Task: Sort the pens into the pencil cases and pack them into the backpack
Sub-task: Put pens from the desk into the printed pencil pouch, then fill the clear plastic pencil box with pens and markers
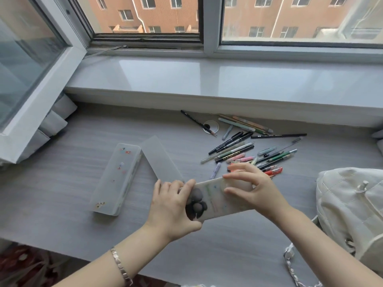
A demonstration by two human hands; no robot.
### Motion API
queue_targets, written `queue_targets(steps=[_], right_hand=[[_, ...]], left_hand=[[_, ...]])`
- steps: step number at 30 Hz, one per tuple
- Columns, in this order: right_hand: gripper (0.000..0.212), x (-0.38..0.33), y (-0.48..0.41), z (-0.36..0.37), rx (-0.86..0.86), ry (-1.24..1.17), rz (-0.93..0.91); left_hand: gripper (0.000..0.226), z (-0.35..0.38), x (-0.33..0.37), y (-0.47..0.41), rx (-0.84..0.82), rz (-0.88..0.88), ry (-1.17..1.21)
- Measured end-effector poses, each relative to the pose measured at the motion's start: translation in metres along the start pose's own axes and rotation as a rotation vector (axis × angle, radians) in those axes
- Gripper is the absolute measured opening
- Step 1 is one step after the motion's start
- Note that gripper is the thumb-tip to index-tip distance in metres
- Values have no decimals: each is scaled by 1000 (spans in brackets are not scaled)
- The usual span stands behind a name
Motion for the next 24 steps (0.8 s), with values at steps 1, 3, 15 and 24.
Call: queue_targets(steps=[1,3,15,24], right_hand=[[30,0,-2,3,-10,-5,10],[26,-1,-7,7,-29,-5,35],[29,3,2,10,261,144,-483],[30,-3,17,-2,253,70,-423]], left_hand=[[83,0,-1,2,-9,-12,2],[83,-1,-2,8,-14,-9,30],[80,-20,-11,1,248,217,-209],[54,-36,4,-7,448,381,-374]])
Point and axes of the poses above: each hand's wrist, its own y-axis away from the middle knuckle, its own z-axis out of the palm, x = y × z, the point moved 1 cm from there along -y, towards the middle knuckle, and after that the axes turned 7 degrees about z, right-handed, at the moved point
